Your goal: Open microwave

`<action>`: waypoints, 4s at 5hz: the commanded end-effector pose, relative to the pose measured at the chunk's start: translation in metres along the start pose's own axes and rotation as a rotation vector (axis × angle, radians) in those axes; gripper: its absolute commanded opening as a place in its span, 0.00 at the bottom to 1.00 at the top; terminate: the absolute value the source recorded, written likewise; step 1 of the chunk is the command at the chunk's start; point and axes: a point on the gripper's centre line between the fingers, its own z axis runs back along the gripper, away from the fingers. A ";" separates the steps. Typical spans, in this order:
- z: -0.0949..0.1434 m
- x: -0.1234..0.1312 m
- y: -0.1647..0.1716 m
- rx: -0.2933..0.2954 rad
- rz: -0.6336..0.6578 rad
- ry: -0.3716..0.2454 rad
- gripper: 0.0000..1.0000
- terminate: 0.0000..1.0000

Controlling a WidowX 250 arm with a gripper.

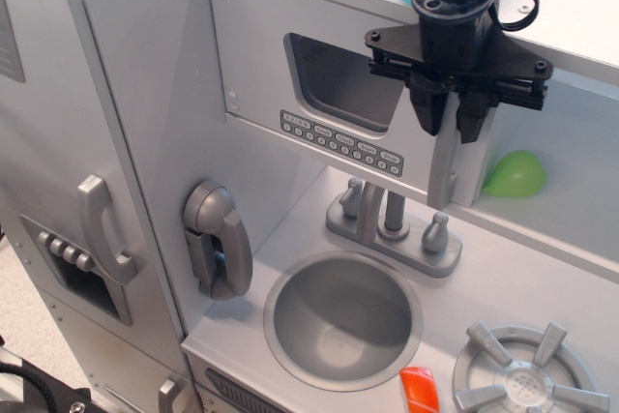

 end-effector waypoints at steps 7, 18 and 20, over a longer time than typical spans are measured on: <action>0.039 -0.034 -0.093 0.007 0.012 0.173 1.00 0.00; 0.075 -0.067 0.104 0.054 -0.095 0.110 1.00 0.00; 0.110 -0.049 0.075 0.005 -0.045 0.105 1.00 0.00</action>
